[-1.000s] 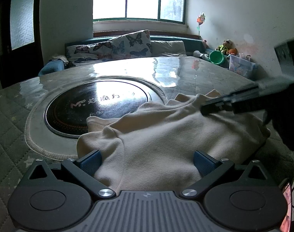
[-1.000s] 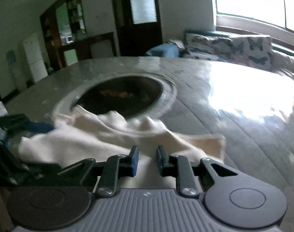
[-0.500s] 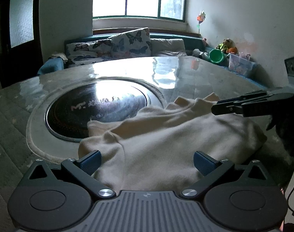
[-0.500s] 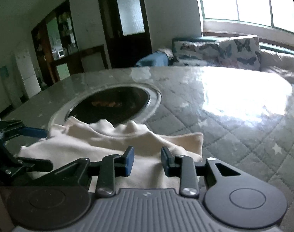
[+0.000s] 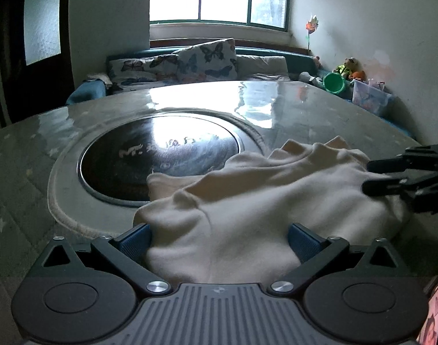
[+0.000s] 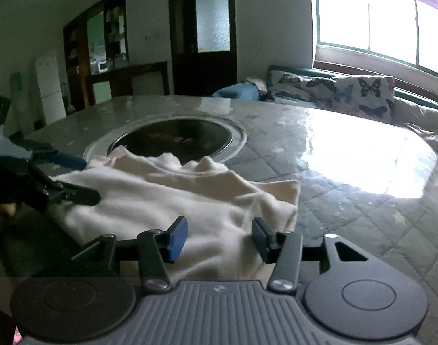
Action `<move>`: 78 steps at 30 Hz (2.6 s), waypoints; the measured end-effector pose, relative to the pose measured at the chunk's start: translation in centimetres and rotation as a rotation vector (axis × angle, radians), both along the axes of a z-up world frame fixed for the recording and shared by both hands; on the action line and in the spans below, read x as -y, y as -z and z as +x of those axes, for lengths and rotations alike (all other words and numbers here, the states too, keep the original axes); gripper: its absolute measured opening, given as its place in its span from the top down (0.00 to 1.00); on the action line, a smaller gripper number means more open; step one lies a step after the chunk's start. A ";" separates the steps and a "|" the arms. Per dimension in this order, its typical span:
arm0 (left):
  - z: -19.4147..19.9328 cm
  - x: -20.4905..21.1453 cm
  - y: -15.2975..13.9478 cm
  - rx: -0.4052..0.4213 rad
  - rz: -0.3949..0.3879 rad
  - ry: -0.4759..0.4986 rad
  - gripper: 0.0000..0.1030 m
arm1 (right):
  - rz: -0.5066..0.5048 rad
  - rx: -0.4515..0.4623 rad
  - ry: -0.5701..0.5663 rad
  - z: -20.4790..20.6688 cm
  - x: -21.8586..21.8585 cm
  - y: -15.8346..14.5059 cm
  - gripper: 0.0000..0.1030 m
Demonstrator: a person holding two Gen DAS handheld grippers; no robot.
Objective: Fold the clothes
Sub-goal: 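Press the sweatshirt bundle flat with both open grippers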
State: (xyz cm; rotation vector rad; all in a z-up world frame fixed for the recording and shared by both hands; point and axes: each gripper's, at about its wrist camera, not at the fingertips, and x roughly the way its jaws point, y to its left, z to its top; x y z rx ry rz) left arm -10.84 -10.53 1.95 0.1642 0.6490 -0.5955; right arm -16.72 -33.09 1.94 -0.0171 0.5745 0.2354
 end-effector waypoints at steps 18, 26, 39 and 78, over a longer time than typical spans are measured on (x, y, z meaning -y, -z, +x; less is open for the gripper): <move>-2.0 -0.1 -0.5 0.039 0.001 0.001 0.00 | -0.036 0.030 -0.022 -3.3 0.2 0.8 0.42; -3.4 -0.5 -0.8 0.050 -0.008 0.005 0.00 | -0.047 0.023 -0.024 -3.6 0.0 1.5 0.39; -4.7 0.3 0.6 0.089 0.079 0.050 0.00 | -0.070 0.020 -0.022 -4.2 0.1 1.5 0.36; -6.6 2.0 -0.1 0.121 0.045 0.160 0.08 | -0.074 0.095 -0.088 -5.4 -1.6 -0.6 0.36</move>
